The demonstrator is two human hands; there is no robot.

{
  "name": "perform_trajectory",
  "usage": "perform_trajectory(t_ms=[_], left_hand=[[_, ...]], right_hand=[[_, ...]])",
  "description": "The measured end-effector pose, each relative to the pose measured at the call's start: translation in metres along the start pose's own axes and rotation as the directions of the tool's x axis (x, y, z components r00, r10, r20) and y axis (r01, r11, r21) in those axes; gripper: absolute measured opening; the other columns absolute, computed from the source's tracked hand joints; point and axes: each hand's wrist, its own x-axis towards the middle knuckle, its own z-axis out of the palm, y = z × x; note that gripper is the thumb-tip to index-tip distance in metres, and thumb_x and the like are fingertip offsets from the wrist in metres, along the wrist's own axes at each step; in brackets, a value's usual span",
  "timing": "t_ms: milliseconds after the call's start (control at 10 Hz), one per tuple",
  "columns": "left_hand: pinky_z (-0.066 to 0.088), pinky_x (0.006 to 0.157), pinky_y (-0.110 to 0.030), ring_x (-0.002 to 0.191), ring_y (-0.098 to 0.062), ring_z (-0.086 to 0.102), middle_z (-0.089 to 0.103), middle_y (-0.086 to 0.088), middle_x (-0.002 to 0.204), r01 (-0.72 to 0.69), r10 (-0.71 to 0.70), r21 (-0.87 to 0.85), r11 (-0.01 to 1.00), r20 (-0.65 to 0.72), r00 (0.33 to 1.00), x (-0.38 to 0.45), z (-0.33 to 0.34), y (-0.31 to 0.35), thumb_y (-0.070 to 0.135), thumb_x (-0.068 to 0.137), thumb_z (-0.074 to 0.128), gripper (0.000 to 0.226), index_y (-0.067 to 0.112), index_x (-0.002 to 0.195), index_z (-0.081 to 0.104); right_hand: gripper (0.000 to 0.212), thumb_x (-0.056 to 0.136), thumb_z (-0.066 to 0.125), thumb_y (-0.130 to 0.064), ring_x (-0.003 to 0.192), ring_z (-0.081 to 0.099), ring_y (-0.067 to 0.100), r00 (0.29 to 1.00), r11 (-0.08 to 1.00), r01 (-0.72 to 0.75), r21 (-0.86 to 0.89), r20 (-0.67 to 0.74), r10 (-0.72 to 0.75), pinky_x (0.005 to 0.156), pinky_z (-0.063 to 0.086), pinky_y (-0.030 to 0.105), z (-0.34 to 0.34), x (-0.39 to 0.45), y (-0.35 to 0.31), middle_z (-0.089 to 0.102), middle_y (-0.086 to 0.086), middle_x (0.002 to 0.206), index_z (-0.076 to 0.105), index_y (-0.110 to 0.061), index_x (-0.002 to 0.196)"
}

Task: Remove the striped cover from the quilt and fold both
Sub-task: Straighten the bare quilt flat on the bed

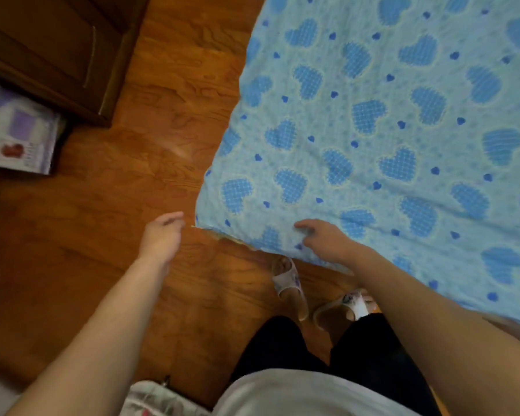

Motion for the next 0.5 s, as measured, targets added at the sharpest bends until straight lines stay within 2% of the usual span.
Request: perform_trajectory(t_ms=[100, 200, 300, 400, 500], left_hand=[[0.045, 0.06, -0.029, 0.07, -0.021, 0.061, 0.069, -0.01, 0.093, -0.035, 0.001, 0.133, 0.991, 0.245, 0.97, -0.04, 0.067, 0.023, 0.009, 0.096, 0.052, 0.028, 0.011, 0.121, 0.067], [0.054, 0.091, -0.041, 0.103, -0.033, 0.066, 0.069, -0.016, 0.116, -0.249, 0.067, 0.318, 0.915, 0.488, 0.87, -0.102, 0.165, 0.049, 0.007, 0.094, 0.053, 0.033, 0.01, 0.124, 0.066], [0.05, 0.081, -0.034, 0.094, -0.03, 0.067, 0.07, -0.015, 0.111, -0.443, 0.131, 0.309, 0.842, 0.679, 0.722, -0.193, 0.271, 0.07, 0.008, 0.094, 0.054, 0.027, 0.015, 0.116, 0.068], [0.044, 0.069, -0.029, 0.08, -0.021, 0.061, 0.068, -0.004, 0.106, -0.553, 0.136, 0.279, 0.785, 0.793, 0.594, -0.277, 0.371, 0.082, 0.001, 0.094, 0.052, 0.033, 0.023, 0.115, 0.066], [0.043, 0.063, -0.026, 0.08, -0.017, 0.06, 0.064, -0.001, 0.114, -0.615, 0.145, 0.331, 0.716, 0.79, 0.595, -0.336, 0.45, 0.083, 0.001, 0.095, 0.049, 0.037, 0.027, 0.115, 0.064]], right_hand=[[0.041, 0.091, 0.055, -0.005, 0.123, 0.055, 0.03, 0.985, 0.989, -0.137, 0.047, -0.098, 0.142, 0.106, 0.042, 0.037, -0.045, -0.04, 0.03, 0.056, 0.011, 0.139, 0.06, -0.01, 0.131], [0.034, 0.094, 0.053, -0.012, 0.12, 0.056, 0.028, 0.95, 0.972, -0.217, 0.093, -0.208, 0.233, 0.097, 0.045, 0.032, -0.105, -0.097, 0.085, 0.059, 0.01, 0.134, 0.063, -0.013, 0.127], [0.032, 0.094, 0.053, -0.013, 0.122, 0.055, 0.026, 0.919, 0.954, -0.241, 0.179, -0.272, 0.284, 0.096, 0.042, 0.028, -0.169, -0.164, 0.167, 0.06, 0.008, 0.133, 0.064, -0.015, 0.124], [0.025, 0.093, 0.056, -0.013, 0.115, 0.06, 0.028, 0.811, 0.868, -0.277, 0.411, -0.384, 0.441, 0.097, 0.048, 0.033, -0.22, -0.229, 0.276, 0.066, 0.01, 0.122, 0.067, -0.015, 0.116], [0.026, 0.093, 0.054, -0.014, 0.101, 0.062, 0.026, 0.702, 0.768, -0.305, 0.563, -0.412, 0.581, 0.085, 0.052, 0.033, -0.25, -0.282, 0.39, 0.066, 0.009, 0.109, 0.067, -0.014, 0.116]])
